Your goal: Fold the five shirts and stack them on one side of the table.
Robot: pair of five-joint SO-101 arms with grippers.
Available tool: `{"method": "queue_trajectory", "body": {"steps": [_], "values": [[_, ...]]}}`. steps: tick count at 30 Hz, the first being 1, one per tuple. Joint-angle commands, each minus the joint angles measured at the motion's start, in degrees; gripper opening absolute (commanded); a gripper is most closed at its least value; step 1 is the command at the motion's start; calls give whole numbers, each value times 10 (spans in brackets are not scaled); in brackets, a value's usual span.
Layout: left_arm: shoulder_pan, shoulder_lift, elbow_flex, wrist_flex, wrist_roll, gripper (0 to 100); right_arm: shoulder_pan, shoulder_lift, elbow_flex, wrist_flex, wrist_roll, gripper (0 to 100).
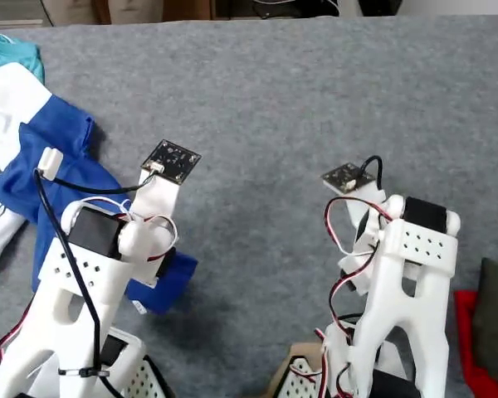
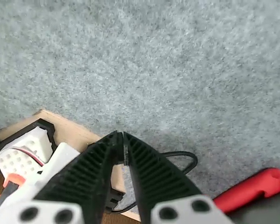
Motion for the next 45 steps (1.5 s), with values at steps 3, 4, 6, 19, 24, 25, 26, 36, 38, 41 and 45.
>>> {"method": "queue_trajectory", "body": {"steps": [3,4,6,19,24,25,26,36,38,41,45], "values": [[-12,-14,1,-2,2,19,16,-15,-30,1,7,5],[-18,-14,1,-2,2,19,29,-15,-46,10,7,5],[-33,-15,1,-2,1,19,65,-15,-94,27,7,5],[-49,-15,-11,22,-3,85,445,-12,-360,97,176,5],[-48,-8,-101,19,-2,150,558,-10,-364,32,212,5],[-42,-7,-125,18,-2,150,575,-8,-364,18,212,5],[-29,-7,-150,18,-1,150,591,-5,-365,11,212,5],[185,146,-330,18,40,52,683,217,-564,13,95,5],[239,195,-350,18,39,50,684,285,-597,17,86,5],[313,254,-375,18,39,49,684,373,-667,19,79,5],[382,306,-413,17,39,49,699,463,-791,25,78,5]]}}
